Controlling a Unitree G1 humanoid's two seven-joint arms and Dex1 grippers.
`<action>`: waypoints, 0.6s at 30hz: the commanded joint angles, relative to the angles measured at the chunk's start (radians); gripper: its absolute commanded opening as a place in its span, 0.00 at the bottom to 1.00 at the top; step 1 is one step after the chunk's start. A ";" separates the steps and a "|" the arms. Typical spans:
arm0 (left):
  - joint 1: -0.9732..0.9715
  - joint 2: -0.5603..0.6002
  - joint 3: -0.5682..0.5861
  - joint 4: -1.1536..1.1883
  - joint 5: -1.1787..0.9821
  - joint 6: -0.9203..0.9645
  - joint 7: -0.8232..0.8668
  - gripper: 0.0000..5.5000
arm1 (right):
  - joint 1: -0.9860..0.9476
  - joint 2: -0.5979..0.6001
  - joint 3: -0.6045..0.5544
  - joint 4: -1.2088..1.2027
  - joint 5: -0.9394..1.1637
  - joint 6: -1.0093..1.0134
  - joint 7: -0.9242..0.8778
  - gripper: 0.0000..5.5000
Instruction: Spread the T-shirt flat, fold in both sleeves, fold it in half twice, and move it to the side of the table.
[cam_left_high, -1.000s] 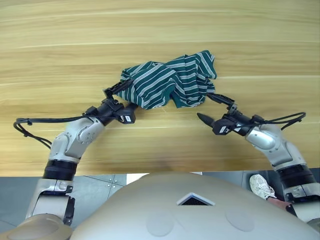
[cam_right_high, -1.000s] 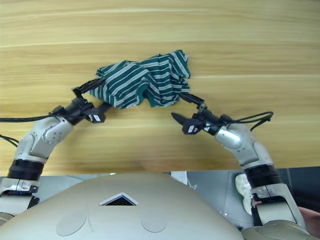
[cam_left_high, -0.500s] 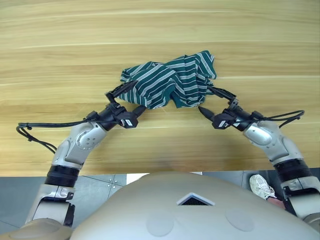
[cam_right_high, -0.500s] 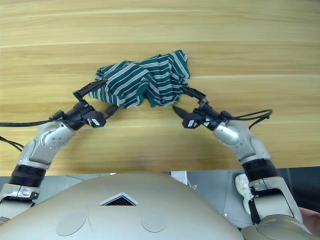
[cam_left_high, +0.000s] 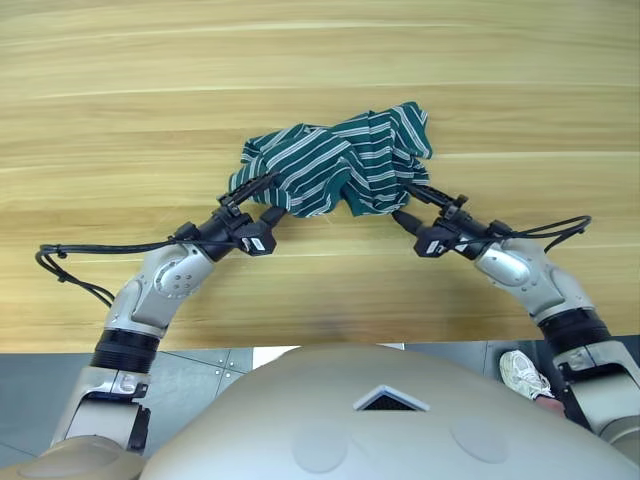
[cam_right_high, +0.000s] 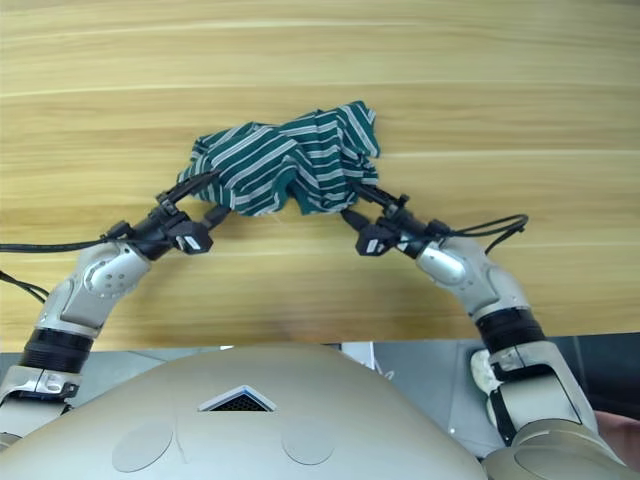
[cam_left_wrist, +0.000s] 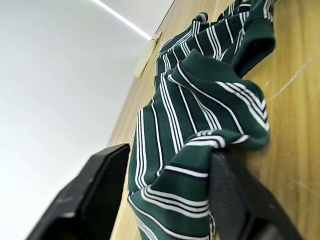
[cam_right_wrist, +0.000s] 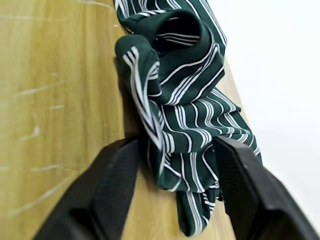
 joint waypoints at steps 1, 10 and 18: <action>-0.010 0.009 -0.014 0.005 0.006 0.006 0.000 0.36 | 0.005 -0.015 0.017 0.090 -0.030 0.031 0.022 0.34; -0.007 0.017 -0.014 0.000 0.001 0.007 -0.005 0.08 | -0.037 0.005 0.037 0.180 -0.017 0.020 0.008 0.08; -0.003 0.014 0.021 0.007 -0.040 0.002 0.020 0.00 | -0.014 -0.004 0.022 0.150 0.016 -0.003 -0.013 0.00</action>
